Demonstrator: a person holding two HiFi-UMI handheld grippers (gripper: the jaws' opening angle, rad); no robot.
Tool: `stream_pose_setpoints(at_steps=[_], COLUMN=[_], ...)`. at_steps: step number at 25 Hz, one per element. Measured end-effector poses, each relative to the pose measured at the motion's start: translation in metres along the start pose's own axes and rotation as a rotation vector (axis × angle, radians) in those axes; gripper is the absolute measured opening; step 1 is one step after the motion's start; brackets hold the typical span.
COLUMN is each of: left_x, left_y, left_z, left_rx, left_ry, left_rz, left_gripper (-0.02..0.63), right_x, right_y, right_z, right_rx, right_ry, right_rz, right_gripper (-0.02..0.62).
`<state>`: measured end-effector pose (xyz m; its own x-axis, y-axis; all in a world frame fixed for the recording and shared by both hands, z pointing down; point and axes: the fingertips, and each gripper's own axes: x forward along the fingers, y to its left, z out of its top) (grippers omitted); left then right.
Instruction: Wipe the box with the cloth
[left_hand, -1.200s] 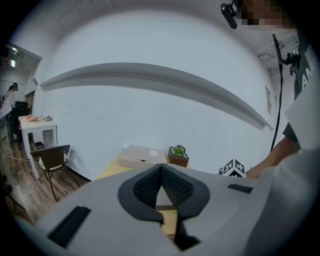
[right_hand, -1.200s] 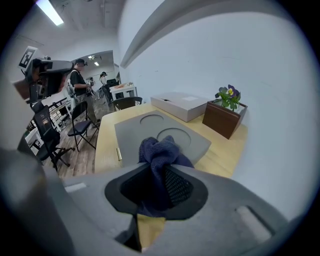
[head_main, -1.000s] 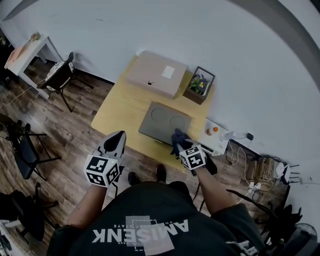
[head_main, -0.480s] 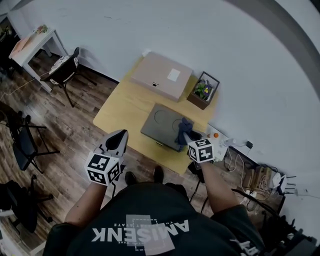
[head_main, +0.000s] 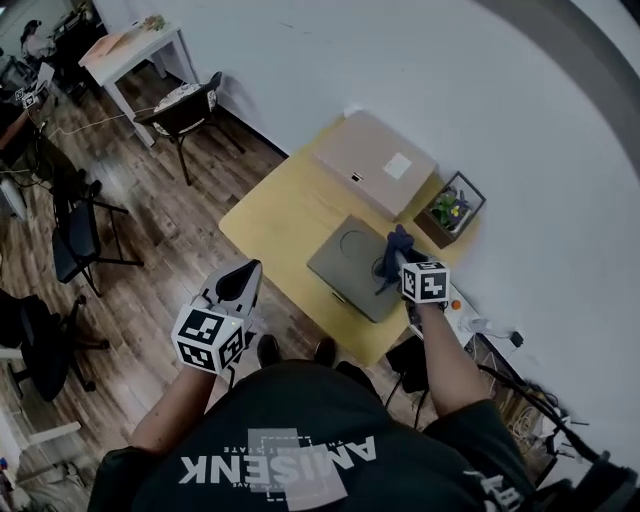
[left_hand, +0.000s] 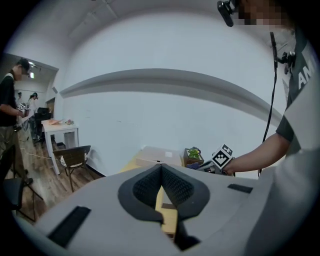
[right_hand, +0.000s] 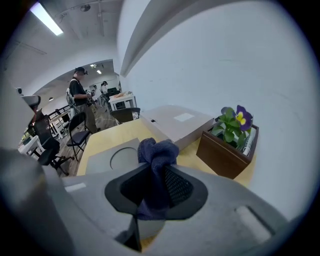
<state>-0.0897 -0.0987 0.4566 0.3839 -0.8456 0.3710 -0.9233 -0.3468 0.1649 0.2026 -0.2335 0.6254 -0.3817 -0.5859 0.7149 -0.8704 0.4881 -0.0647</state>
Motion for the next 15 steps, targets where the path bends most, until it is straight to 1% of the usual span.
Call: stream_pose_setpoints(at_steps=[4, 8, 11, 15], left_x=[-0.008, -0.016, -0.015, -0.006], left_y=[0.004, 0.001, 0.0, 0.001], left_z=[-0.005, -0.005, -0.005, -0.006], left_rx=[-0.016, -0.017, -0.018, -0.006], left_ry=[0.014, 0.018, 0.021, 0.027], left_rz=[0.078, 0.116, 0.103, 0.045], left_gripper=[0.002, 0.002, 0.002, 0.002], right_x=[0.023, 0.025, 0.021, 0.018], right_y=[0.002, 0.009, 0.012, 0.029], right_z=[-0.012, -0.011, -0.012, -0.02], right_rx=[-0.005, -0.016, -0.013, -0.016], right_ry=[0.039, 0.02, 0.01, 0.029], right_rz=[0.043, 0.064, 0.059, 0.054], right_gripper=[0.078, 0.077, 0.077, 0.077])
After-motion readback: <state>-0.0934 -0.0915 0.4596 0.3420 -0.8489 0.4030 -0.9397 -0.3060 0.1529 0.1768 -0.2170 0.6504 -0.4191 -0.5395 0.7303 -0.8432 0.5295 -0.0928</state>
